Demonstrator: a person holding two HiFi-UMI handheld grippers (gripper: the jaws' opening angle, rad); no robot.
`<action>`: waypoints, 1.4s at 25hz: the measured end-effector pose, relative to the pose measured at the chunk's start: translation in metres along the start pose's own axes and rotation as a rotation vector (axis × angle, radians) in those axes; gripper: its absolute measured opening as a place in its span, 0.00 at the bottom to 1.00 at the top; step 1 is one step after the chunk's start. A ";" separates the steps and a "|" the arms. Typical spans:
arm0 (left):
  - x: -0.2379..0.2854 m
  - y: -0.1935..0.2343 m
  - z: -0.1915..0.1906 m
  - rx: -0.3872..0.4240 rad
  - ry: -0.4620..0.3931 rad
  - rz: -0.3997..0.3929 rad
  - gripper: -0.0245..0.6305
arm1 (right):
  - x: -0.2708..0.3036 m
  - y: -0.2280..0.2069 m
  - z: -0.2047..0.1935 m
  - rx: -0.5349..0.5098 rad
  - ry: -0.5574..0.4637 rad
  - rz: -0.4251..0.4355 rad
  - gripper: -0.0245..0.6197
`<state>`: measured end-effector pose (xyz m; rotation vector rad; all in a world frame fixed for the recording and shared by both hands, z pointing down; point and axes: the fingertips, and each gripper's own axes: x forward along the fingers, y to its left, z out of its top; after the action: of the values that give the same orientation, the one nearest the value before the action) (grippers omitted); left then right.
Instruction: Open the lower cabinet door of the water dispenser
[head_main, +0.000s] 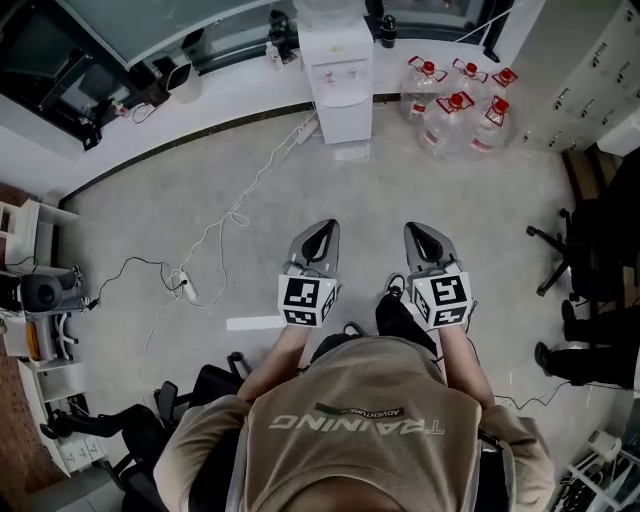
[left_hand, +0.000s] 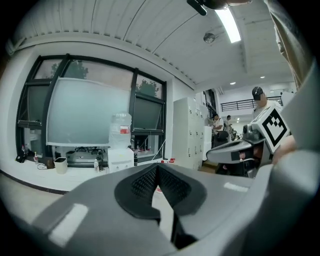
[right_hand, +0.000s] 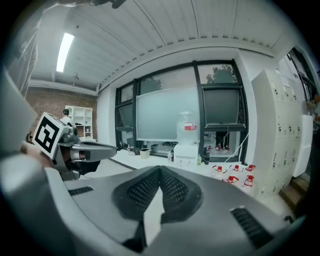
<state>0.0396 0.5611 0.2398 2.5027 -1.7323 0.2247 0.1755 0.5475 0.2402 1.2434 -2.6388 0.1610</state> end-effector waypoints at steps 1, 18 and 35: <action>0.008 0.000 0.002 0.004 0.000 0.003 0.04 | 0.005 -0.008 -0.001 0.007 -0.002 0.008 0.05; 0.175 0.025 0.035 -0.032 0.044 0.121 0.04 | 0.139 -0.171 0.011 -0.010 -0.007 0.154 0.05; 0.322 0.088 0.028 -0.002 0.075 -0.009 0.04 | 0.249 -0.244 0.033 0.040 -0.007 0.085 0.05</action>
<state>0.0708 0.2289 0.2661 2.4664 -1.6921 0.3109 0.2049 0.2001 0.2704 1.1467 -2.7081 0.2250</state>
